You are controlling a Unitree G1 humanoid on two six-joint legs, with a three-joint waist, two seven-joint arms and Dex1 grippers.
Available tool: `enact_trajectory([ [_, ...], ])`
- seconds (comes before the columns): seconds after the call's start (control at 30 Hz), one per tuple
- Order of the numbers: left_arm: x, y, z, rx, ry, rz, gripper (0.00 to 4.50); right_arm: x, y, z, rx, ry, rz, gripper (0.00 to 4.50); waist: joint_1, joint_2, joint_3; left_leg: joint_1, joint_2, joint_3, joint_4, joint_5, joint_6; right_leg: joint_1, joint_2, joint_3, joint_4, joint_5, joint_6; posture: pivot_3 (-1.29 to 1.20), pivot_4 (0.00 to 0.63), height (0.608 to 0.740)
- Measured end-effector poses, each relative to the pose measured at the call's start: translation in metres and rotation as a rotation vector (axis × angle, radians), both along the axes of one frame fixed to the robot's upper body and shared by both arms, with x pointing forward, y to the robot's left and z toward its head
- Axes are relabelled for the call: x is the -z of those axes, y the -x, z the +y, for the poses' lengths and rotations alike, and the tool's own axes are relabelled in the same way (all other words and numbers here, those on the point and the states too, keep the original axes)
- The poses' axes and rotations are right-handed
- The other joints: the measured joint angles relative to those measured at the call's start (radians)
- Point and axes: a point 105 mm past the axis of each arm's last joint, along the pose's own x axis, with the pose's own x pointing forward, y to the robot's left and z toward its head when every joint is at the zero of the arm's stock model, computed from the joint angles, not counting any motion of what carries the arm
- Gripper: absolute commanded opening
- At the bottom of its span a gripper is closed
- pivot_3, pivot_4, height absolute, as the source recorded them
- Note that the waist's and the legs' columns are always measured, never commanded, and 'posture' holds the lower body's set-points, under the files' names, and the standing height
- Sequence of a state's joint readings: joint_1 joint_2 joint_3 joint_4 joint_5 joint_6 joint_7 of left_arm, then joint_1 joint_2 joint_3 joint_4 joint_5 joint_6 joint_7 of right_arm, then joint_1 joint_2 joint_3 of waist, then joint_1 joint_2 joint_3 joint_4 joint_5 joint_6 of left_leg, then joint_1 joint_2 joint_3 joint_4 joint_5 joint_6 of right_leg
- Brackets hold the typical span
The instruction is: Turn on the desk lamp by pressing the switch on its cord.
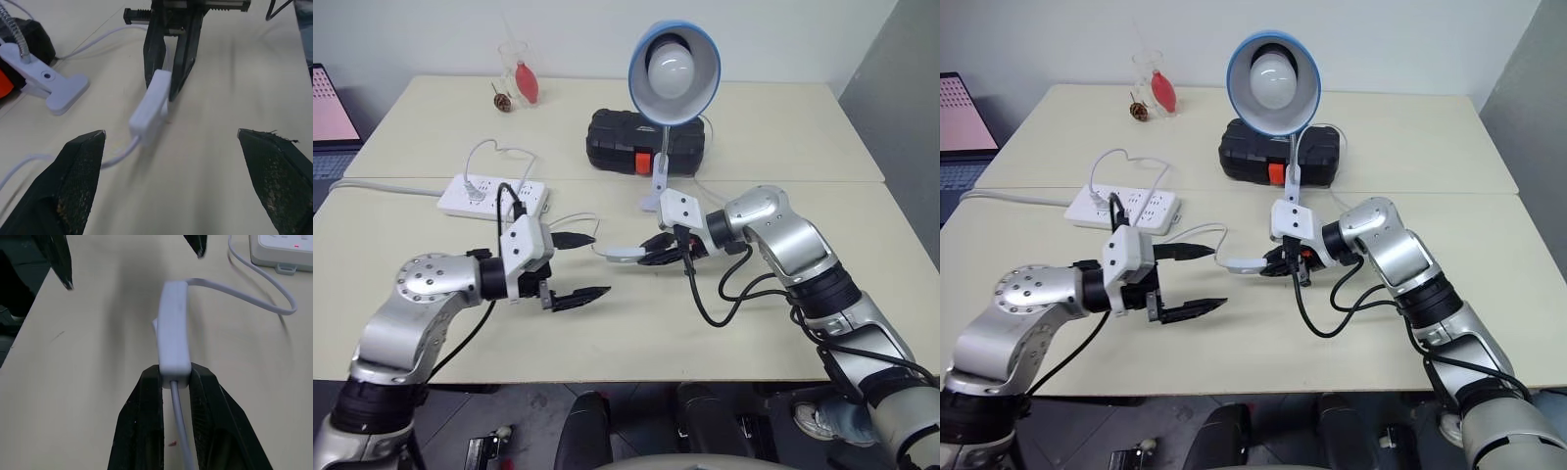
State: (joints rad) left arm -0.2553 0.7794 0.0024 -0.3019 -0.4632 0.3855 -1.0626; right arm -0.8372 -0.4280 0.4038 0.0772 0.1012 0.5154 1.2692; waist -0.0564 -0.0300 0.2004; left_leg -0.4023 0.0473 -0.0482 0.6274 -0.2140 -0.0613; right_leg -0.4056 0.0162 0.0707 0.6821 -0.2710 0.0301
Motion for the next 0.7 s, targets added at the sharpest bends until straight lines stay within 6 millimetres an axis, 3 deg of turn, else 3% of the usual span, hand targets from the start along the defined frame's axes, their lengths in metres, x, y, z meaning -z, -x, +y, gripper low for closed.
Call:
enact_trajectory([
  [0.37, 0.008, -0.017, -0.015, 0.017, 0.031, 0.039, 4.5, -0.005, 0.006, -0.002, 0.0, 0.001, -0.006, 0.36, 0.0, 0.0, 0.0, 0.0, 0.0, -0.001, 0.0, 0.0, 0.0, 0.0, 0.0, 0.0, 0.0, 0.0, 0.0, 0.0, 0.15, 0.74],
  [0.7, 0.009, -0.017, -0.016, 0.03, 0.026, 0.048, 4.5, -0.003, 0.008, -0.004, -0.005, -0.004, 0.006, 0.36, 0.0, 0.0, 0.0, 0.0, 0.0, -0.001, 0.0, 0.0, 0.0, 0.0, 0.0, 0.0, 0.0, 0.0, 0.0, 0.0, 0.15, 0.74],
])
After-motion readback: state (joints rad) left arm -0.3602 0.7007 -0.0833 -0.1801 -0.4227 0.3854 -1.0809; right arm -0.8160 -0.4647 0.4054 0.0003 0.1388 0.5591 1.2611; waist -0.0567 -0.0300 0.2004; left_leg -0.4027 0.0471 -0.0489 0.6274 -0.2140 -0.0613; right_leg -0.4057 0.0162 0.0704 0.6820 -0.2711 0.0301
